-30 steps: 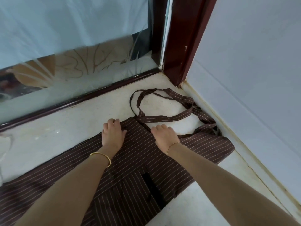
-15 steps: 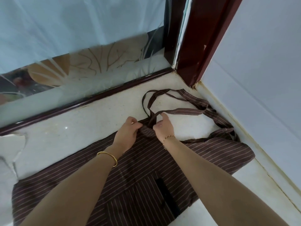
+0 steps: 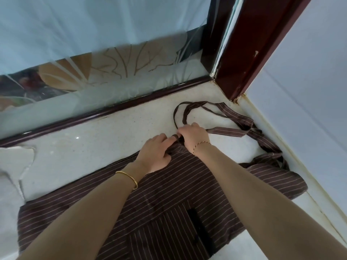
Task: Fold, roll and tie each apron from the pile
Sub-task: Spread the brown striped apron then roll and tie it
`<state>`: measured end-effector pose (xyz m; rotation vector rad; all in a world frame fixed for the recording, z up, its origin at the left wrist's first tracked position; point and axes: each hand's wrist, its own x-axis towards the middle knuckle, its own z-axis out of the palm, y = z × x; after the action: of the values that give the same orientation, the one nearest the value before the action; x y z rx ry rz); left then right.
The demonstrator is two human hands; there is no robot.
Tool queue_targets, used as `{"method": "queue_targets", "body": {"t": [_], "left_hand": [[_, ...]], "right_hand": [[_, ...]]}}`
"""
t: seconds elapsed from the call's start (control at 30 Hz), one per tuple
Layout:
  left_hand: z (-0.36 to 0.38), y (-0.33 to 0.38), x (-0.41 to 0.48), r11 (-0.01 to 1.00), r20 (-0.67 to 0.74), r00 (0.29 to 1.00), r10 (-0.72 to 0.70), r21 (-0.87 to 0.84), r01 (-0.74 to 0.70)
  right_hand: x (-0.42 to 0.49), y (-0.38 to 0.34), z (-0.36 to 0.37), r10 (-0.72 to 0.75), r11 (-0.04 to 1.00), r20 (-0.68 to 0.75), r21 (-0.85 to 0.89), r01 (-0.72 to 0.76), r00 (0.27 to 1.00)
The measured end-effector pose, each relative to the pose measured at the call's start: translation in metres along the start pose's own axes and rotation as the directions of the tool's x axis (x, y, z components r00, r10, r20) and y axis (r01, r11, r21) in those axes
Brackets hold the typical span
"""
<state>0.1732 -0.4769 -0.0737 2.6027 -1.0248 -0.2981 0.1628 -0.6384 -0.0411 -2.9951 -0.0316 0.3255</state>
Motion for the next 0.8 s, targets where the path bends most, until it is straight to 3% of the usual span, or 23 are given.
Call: {"method": "queue_targets", "body": {"t": [0.07, 0.17, 0.27, 0.4, 0.67, 0.73, 0.8], "left_hand": [[-0.006, 0.003, 0.003, 0.989, 0.006, 0.999, -0.034, -0.143, 0.034], [-0.014, 0.010, 0.013, 0.894, -0.047, 0.990, -0.132, -0.438, 0.098], [-0.013, 0.013, 0.023, 0.840, -0.079, 0.967, -0.244, -0.515, 0.170], [-0.010, 0.014, 0.034, 0.858, -0.104, 0.949, -0.297, -0.465, 0.217], [-0.032, 0.000, 0.080, 0.979, -0.242, 0.963, -0.123, -0.191, 0.077], [-0.042, -0.005, 0.094, 0.976, -0.194, 0.962, -0.194, -0.134, 0.170], [-0.048, -0.012, 0.101, 0.930, -0.070, 0.929, -0.362, -0.085, 0.356]], "right_hand": [[-0.003, 0.006, -0.003, 0.107, 0.993, 0.054, -0.062, -0.104, 0.993], [-0.008, 0.014, -0.003, 0.182, 0.982, 0.131, -0.078, -0.173, 0.975], [-0.011, 0.017, 0.003, 0.173, 0.985, 0.183, -0.018, -0.173, 0.968], [-0.015, 0.019, 0.005, 0.157, 0.986, 0.199, 0.022, -0.164, 0.967], [-0.022, 0.023, 0.008, 0.178, 0.981, 0.155, 0.049, -0.187, 0.972], [-0.023, 0.024, 0.011, 0.183, 0.979, 0.152, 0.059, -0.194, 0.971], [-0.023, 0.024, 0.013, 0.198, 0.974, 0.143, 0.080, -0.210, 0.970]]}}
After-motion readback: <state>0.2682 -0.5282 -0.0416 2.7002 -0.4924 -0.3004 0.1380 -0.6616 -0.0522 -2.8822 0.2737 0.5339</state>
